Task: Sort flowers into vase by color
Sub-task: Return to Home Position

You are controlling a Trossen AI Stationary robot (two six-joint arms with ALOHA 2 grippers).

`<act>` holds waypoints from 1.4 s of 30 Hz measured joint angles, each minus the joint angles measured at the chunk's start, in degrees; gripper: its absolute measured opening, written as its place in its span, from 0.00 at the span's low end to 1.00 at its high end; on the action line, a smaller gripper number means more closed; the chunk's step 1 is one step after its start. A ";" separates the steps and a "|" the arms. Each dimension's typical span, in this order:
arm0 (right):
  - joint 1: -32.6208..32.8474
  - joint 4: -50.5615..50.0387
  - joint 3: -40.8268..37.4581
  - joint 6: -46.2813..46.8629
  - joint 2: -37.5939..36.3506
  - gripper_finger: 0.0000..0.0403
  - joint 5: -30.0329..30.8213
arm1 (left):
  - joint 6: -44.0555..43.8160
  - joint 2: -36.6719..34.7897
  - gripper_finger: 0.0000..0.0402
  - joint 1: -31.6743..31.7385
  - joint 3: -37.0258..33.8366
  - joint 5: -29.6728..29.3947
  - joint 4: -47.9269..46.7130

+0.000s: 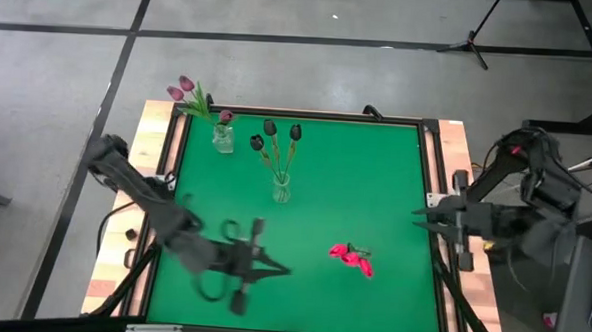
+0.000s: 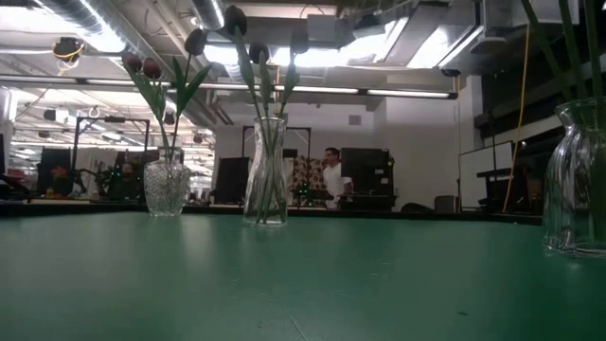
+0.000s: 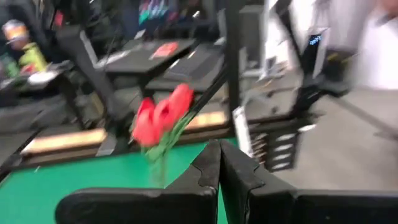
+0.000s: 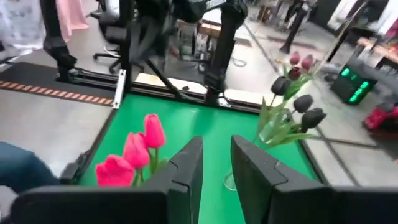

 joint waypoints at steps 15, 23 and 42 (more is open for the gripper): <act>15.67 0.52 -15.35 12.27 -5.26 0.21 23.56 | -0.37 -23.27 0.00 -12.00 0.00 2.45 -20.37; 20.12 -0.02 -15.41 7.96 -5.95 0.21 30.45 | 3.03 -29.30 0.00 -14.40 0.00 2.33 -28.55; 20.30 6.60 -18.35 22.92 -11.24 0.21 7.43 | -6.45 -30.32 0.00 -14.00 -1.87 21.50 -36.64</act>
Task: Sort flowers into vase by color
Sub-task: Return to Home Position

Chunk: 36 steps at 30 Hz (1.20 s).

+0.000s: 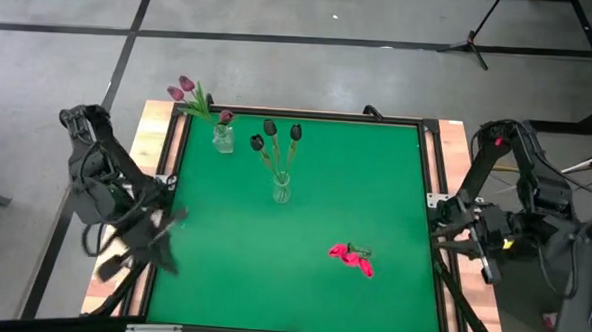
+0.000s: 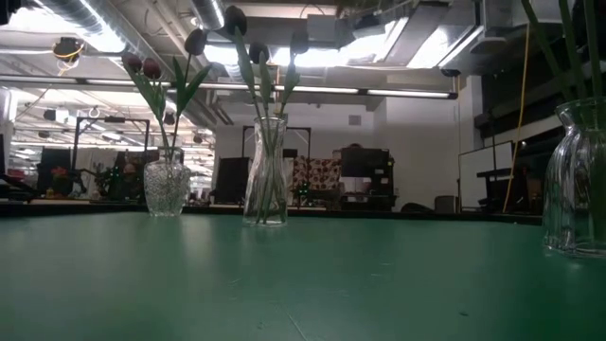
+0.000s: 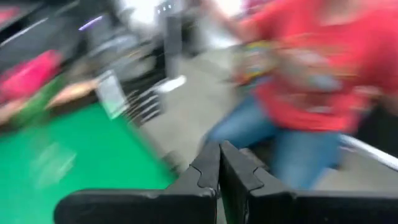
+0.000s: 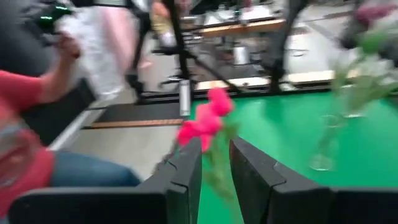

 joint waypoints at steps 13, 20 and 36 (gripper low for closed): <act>-0.02 65.45 -35.17 -53.20 -20.71 0.21 -37.42 | 5.63 -17.34 0.00 -0.02 -22.62 16.15 31.11; -0.07 74.43 -43.24 -53.48 -23.49 0.21 -38.53 | 2.96 -24.38 0.00 0.06 -38.02 15.45 49.86; -10.65 111.93 -62.66 -39.99 -22.65 0.21 -54.42 | -6.40 -29.55 0.00 0.06 -66.14 15.36 89.15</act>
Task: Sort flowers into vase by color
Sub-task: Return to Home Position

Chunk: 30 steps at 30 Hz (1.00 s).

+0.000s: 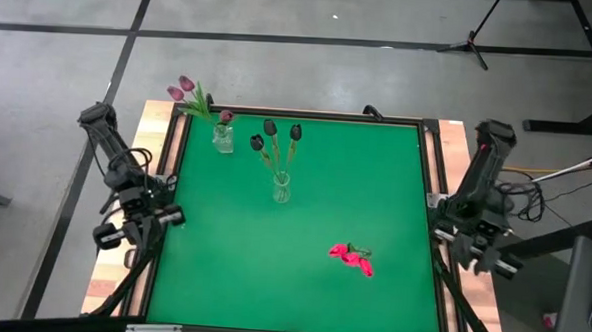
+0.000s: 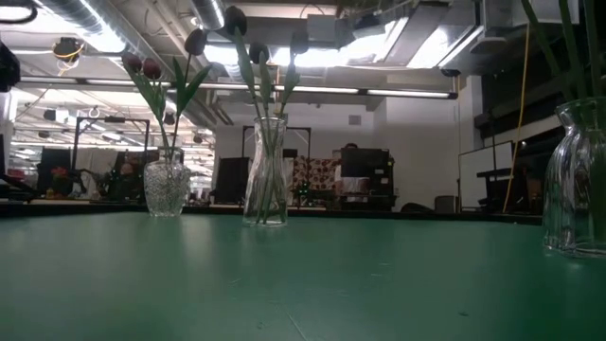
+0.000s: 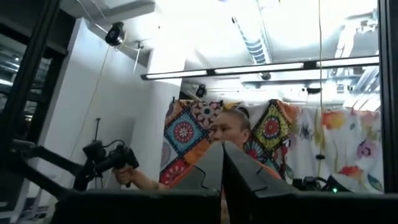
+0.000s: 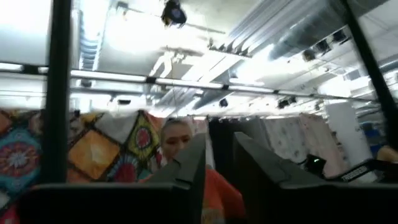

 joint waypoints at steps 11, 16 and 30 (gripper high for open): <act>-17.36 13.88 -7.73 5.17 -0.08 0.21 -9.23 | -1.58 -5.16 0.00 0.00 -4.81 0.12 5.26; -24.15 13.72 -7.73 6.10 -2.44 0.21 -11.16 | 0.25 -12.21 0.00 0.00 -4.84 0.31 0.22; -36.02 2.60 -7.73 9.13 -24.63 0.21 -22.57 | 0.67 -28.86 0.00 1.40 -4.70 0.61 -12.31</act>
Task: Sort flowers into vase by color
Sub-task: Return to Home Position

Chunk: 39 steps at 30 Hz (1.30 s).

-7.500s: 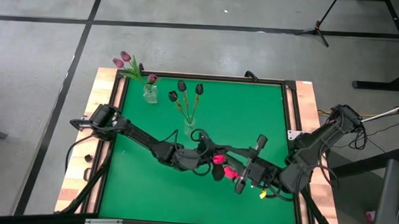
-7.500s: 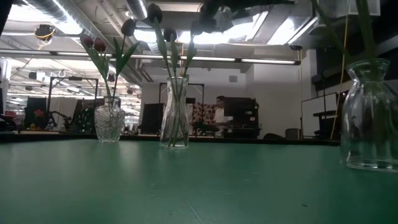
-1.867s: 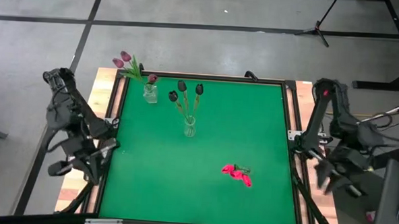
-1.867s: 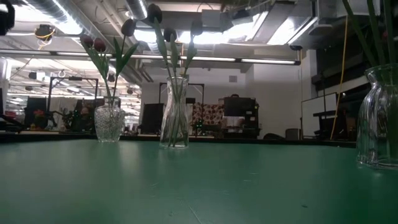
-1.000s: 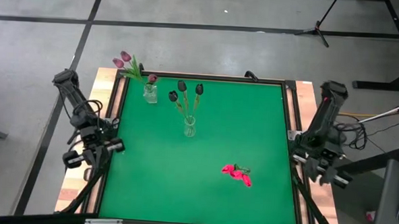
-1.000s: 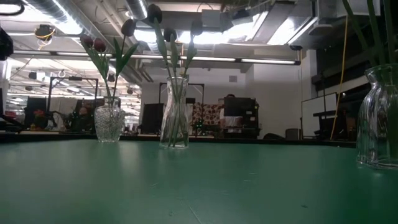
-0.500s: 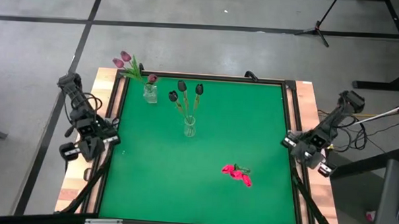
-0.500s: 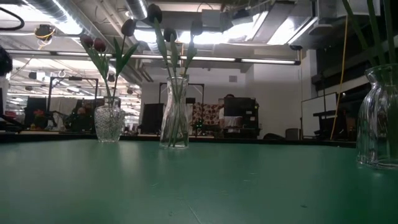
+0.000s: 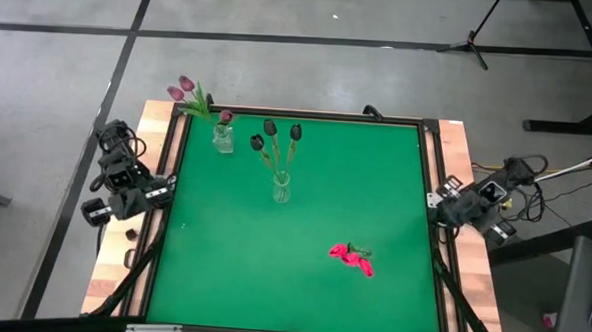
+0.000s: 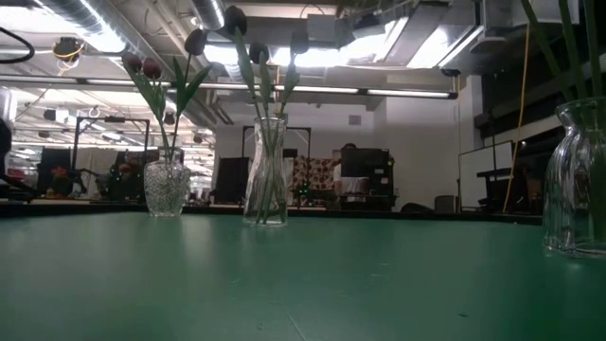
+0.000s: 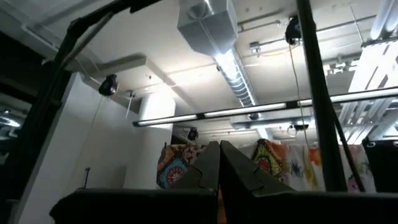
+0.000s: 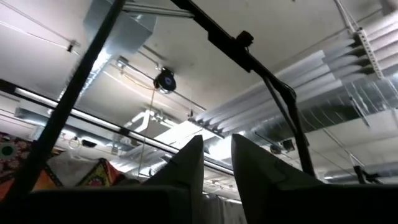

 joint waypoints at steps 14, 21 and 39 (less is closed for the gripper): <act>-4.04 -28.37 -2.36 -4.34 -5.53 0.21 11.96 | 7.68 0.00 0.00 0.02 -3.89 -1.68 -14.74; -4.04 -38.93 -2.43 -8.68 -5.59 0.21 12.37 | 9.50 0.03 0.00 0.26 -3.84 0.50 -24.15; -4.52 -56.53 -2.58 -13.75 -5.57 0.21 20.21 | 16.33 0.03 0.00 2.88 -3.82 1.13 -33.38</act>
